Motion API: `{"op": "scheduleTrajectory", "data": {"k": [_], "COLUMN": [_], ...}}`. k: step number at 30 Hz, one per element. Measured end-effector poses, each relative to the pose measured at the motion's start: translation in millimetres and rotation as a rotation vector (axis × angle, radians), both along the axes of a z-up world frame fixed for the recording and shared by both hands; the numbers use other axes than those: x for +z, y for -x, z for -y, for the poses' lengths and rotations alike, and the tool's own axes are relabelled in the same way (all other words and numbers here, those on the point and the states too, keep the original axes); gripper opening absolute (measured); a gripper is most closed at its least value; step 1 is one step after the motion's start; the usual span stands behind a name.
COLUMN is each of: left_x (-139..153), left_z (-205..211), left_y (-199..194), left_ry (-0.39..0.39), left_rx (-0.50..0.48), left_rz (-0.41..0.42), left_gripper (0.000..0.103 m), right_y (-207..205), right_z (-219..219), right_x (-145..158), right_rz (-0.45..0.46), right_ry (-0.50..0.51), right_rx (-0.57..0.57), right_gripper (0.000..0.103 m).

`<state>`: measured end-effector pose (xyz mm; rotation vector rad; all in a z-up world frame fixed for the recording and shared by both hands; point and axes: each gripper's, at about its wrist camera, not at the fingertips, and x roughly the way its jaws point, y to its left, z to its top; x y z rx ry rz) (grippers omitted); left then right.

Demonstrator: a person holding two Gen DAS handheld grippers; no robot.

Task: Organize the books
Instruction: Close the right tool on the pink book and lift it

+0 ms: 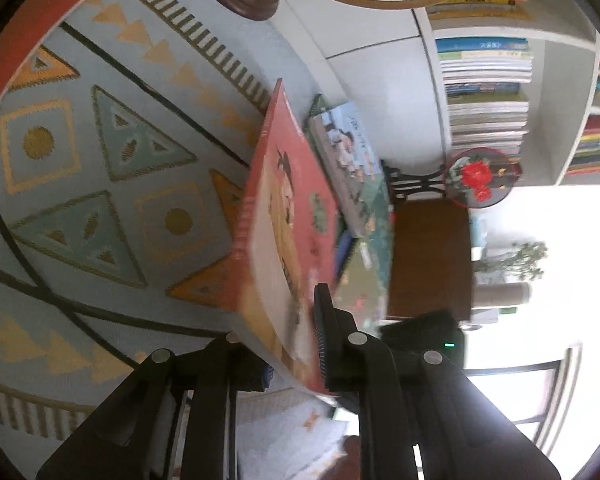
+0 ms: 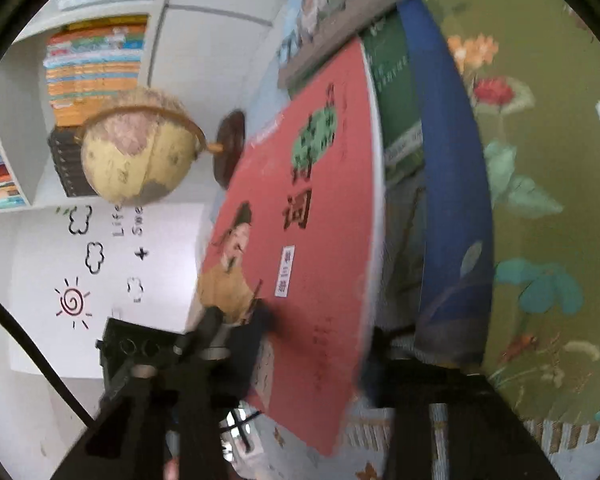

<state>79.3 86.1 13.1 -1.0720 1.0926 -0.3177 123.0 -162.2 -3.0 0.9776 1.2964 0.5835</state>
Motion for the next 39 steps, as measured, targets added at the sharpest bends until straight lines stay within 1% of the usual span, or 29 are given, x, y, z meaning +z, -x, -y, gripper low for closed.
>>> {"op": "scheduleTrajectory", "data": {"k": [1, 2, 3, 4, 6, 7, 8, 9, 11, 13, 15, 17, 18, 19, 21, 23, 24, 26, 27, 29, 30, 31, 33, 34, 35, 36, 37, 39], "left_x": [0, -1, -2, -2, -2, -1, -1, -1, 0, 2, 6, 8, 9, 11, 13, 13, 15, 19, 20, 19, 18, 16, 8, 4, 3, 4, 3, 3], "left_z": [2, 4, 7, 11, 16, 18, 21, 23, 27, 34, 43, 57, 68, 78, 95, 101, 100, 93, 87, 78, 74, 69, 61, 61, 60, 62, 65, 78], "left_y": [0, 0, 1, 2, 5, 6, 7, 9, 10, 10, 11, 11, 11, 12, 12, 12, 11, 8, 5, -2, -4, -7, -13, -14, -15, -13, -15, -15], "left_ry": [-0.047, -0.088, -0.13, -0.156, -0.203, -0.223, -0.249, -0.273, -0.306, -0.342, -0.342, -0.328, -0.325, -0.339, -0.414, -0.5, -0.513, -0.539, -0.562, -0.622, -0.628, -0.626, -0.599, -0.593, -0.601, -0.613, -0.629, -0.7], "left_rx": [-0.008, -0.014, -0.029, -0.05, -0.065, -0.071, -0.076, -0.083, -0.095, -0.118, -0.162, -0.215, -0.244, -0.266, -0.285, -0.264, -0.249, -0.203, -0.182, -0.184, -0.181, -0.18, -0.176, -0.181, -0.182, -0.186, -0.204, -0.257], "left_rz": [-0.016, -0.025, -0.032, -0.028, -0.022, -0.022, -0.027, -0.028, -0.023, -0.016, 0.014, 0.031, 0.042, 0.052, 0.073, 0.07, 0.073, 0.07, 0.065, 0.029, 0.021, 0.005, -0.036, -0.049, -0.045, -0.033, -0.025, -0.007], "left_gripper": [0.017, 0.029, 0.035, 0.038, 0.052, 0.056, 0.065, 0.069, 0.069, 0.069, 0.069, 0.069, 0.069, 0.069, 0.069, 0.069, 0.069, 0.069, 0.075, 0.089, 0.089, 0.089, 0.091, 0.092, 0.094, 0.094, 0.095, 0.096], "right_y": [1, 1, 2, 0, 3, 4, 6, 8, 12, 16, 19, 24, 28, 32, 41, 46, 48, 47, 45, 38, 35, 31, 23, 19, 17, 14, 13, 12], "right_z": [3, 4, 5, 5, 4, 4, 4, 6, 11, 15, 20, 31, 37, 43, 54, 63, 71, 80, 82, 81, 79, 75, 66, 61, 56, 51, 50, 45], "right_x": [5, 8, 17, 24, 34, 38, 40, 44, 50, 65, 74, 78, 80, 81, 81, 71, 62, 54, 51, 46, 44, 44, 43, 42, 42, 42, 42, 40], "right_rz": [0.015, 0.026, 0.053, 0.074, 0.116, 0.136, 0.143, 0.154, 0.187, 0.248, 0.287, 0.301, 0.303, 0.305, 0.298, 0.269, 0.241, 0.218, 0.211, 0.197, 0.197, 0.202, 0.21, 0.217, 0.225, 0.243, 0.256, 0.267], "right_ry": [-0.002, 0.003, 0.028, 0.052, 0.116, 0.144, 0.159, 0.178, 0.207, 0.268, 0.313, 0.323, 0.322, 0.324, 0.359, 0.372, 0.363, 0.361, 0.377, 0.419, 0.429, 0.444, 0.461, 0.478, 0.491, 0.51, 0.527, 0.567], "right_rx": [-0.009, -0.01, -0.007, -0.001, 0.023, 0.033, 0.039, 0.041, 0.044, 0.059, 0.084, 0.096, 0.099, 0.099, 0.103, 0.107, 0.094, 0.074, 0.069, 0.077, 0.087, 0.103, 0.139, 0.157, 0.167, 0.175, 0.176, 0.188], "right_gripper": [0.019, 0.013, 0.012, 0.01, 0.01, 0.01, 0.01, 0.01, 0.009, 0.009, 0.008, 0.007, 0.007, 0.007, 0.007, 0.007, 0.007, 0.007, 0.007, 0.008, 0.008, 0.01, 0.018, 0.028, 0.043, 0.05, 0.053, 0.053]}}
